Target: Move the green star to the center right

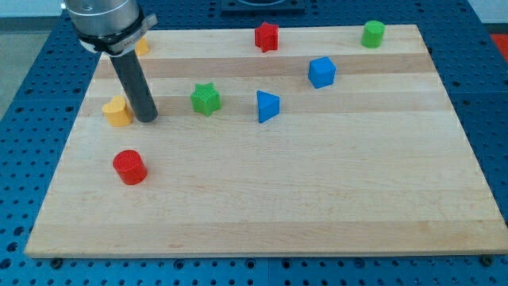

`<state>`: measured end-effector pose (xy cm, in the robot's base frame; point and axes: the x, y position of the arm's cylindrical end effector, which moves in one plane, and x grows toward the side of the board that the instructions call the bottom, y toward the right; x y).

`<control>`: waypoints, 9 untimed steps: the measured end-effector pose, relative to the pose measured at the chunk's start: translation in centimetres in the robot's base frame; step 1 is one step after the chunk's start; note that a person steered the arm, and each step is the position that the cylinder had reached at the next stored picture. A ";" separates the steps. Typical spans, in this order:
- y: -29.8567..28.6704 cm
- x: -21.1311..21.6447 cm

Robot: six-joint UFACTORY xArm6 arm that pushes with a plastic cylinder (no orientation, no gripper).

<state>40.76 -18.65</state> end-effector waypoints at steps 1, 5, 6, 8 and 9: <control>0.0 -0.1; 5.9 -2.5; 10.3 -2.5; 14.0 -3.1; 15.8 -3.3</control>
<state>37.44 -2.84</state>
